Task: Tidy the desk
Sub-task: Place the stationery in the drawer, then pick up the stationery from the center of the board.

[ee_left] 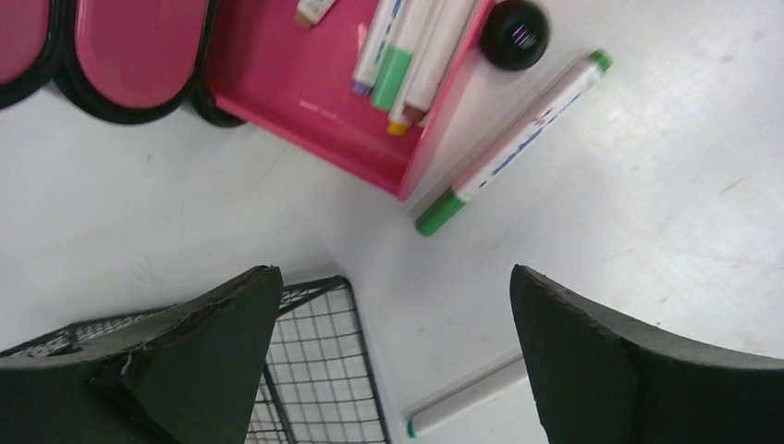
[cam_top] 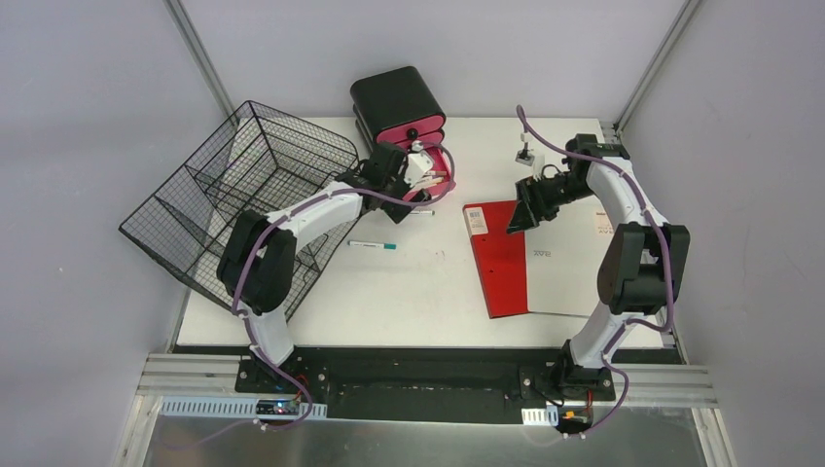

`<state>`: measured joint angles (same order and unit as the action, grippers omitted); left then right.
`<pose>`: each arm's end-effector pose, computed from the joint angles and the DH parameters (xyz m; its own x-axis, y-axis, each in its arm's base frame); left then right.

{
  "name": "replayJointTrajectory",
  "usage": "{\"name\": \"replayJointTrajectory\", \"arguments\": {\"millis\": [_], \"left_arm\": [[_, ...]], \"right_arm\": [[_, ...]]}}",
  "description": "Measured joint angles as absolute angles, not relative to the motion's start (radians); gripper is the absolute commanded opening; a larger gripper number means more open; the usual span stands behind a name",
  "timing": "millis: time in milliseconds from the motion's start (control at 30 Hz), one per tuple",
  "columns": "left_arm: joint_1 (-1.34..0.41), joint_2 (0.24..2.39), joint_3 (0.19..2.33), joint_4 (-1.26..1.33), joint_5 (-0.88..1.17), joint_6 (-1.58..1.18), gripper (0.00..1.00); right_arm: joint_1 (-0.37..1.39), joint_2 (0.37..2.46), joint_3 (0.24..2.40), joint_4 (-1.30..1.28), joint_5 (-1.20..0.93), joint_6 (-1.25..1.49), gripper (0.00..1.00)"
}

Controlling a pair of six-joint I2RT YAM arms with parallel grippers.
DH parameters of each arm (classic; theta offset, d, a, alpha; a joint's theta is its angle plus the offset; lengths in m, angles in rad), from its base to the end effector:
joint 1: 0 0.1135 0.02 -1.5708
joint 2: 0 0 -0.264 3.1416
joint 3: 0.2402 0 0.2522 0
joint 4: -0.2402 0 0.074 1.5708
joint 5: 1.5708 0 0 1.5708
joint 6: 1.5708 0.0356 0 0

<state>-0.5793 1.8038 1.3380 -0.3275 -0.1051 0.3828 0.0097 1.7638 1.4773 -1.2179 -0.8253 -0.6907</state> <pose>0.3397 -0.2178 0.2360 -0.3729 0.6878 -0.6228 0.6707 0.6636 0.3314 0.3288 0.0293 0.2630 -0.7338 -0.4393 -0.5182 -0.6783 0.5163 0.5228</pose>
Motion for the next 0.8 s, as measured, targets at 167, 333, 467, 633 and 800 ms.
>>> {"name": "replayJointTrajectory", "arguments": {"millis": [167,333,467,633,800], "left_arm": [[-0.562,1.804,1.319,-0.369,-0.132,0.464,0.94],[-0.563,1.849,1.316,-0.386,-0.155,0.536,0.9],[-0.561,1.929,1.327,-0.411,-0.155,0.561,0.89],[-0.548,1.949,1.354,-0.422,-0.149,0.569,0.86],[-0.545,1.978,1.381,-0.429,-0.144,0.57,0.81]], "right_arm": [[0.018,1.765,1.477,-1.218,-0.824,-0.691,0.68],[0.022,1.766,1.478,-1.218,-0.824,-0.691,0.68],[0.022,1.768,1.478,-1.218,-0.824,-0.691,0.68],[0.023,1.771,1.478,-1.222,-0.824,-0.698,0.68],[0.023,1.776,1.481,-1.229,-0.824,-0.702,0.67]]}}
